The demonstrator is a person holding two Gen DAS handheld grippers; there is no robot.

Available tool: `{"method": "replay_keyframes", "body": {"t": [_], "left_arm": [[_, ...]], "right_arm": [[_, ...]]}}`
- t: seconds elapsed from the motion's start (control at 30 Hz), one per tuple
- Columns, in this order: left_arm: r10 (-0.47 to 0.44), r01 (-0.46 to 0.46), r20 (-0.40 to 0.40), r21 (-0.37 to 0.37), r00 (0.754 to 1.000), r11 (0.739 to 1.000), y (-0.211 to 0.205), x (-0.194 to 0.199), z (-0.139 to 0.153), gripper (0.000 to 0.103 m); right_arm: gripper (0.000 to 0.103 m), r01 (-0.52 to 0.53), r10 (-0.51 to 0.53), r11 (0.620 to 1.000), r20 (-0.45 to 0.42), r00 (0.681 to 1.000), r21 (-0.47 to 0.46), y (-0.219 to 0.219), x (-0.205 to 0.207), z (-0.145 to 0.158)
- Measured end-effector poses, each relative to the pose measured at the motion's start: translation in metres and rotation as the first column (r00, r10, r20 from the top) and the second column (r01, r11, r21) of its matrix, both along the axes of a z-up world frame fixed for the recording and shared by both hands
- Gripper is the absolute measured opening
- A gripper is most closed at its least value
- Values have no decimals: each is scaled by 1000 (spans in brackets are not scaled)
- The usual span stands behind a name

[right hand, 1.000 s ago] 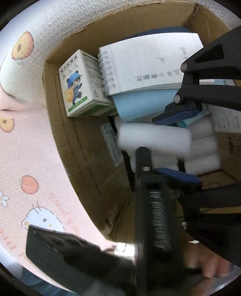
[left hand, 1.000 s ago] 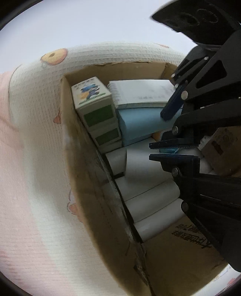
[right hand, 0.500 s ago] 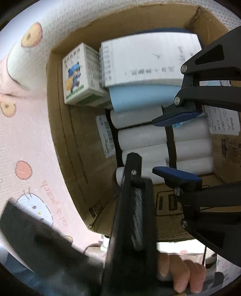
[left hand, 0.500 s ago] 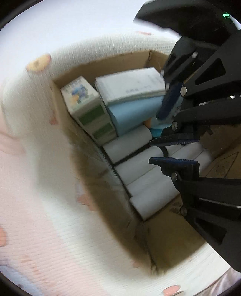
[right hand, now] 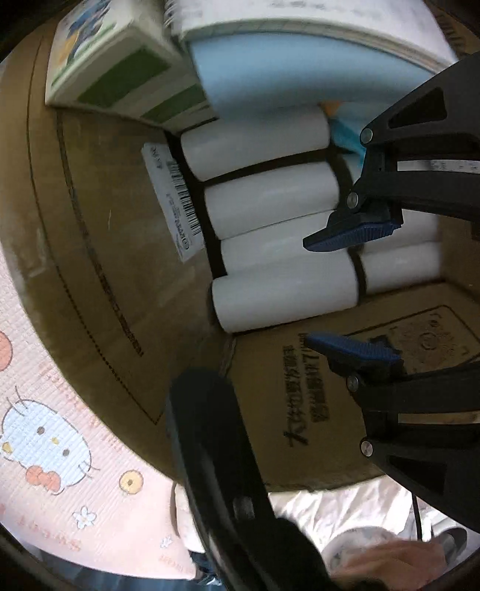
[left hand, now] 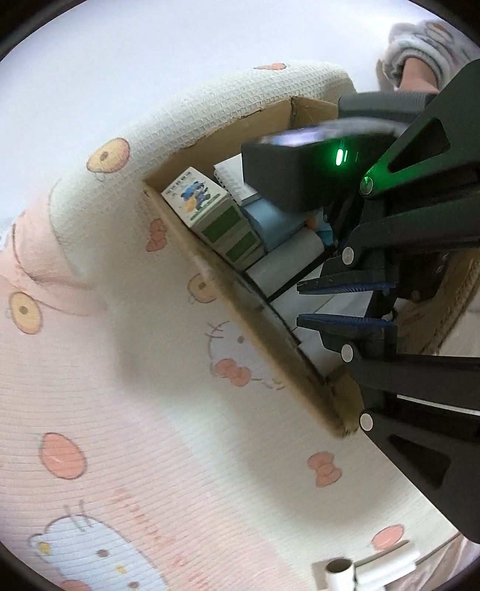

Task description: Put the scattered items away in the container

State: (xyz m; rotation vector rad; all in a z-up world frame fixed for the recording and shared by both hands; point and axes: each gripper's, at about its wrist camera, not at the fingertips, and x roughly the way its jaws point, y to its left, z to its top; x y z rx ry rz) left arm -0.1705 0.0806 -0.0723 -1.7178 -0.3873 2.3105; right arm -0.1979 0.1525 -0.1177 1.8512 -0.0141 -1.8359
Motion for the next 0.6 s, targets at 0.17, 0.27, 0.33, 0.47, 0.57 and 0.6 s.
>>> {"method": "replay_keyframes", "body": {"t": [0.17, 0.27, 0.33, 0.47, 0.57, 0.6], "left_arm": [[-26, 24, -33, -42, 999, 999, 2, 6, 3, 10], [-39, 39, -16, -45, 999, 998, 4, 10, -2, 10], [-44, 43, -2, -45, 999, 998, 4, 13, -5, 10], [-58, 58, 1, -62, 998, 996, 7, 16, -9, 10], [-69, 69, 1, -68, 998, 995, 12, 15, -9, 12], [-71, 71, -2, -72, 997, 995, 13, 15, -8, 15]], "right_arm": [[42, 21, -22, 1000, 78, 997, 13, -12, -4, -24], [43, 73, -74, 997, 126, 989, 11, -9, -6, -38], [43, 65, -66, 998, 120, 991, 19, -10, -3, -37], [42, 51, -53, 999, 110, 993, 18, -13, 1, -38], [42, 29, -32, 999, 63, 997, 46, -17, 5, -29], [43, 29, -31, 999, 34, 999, 45, -18, 7, -22]]}}
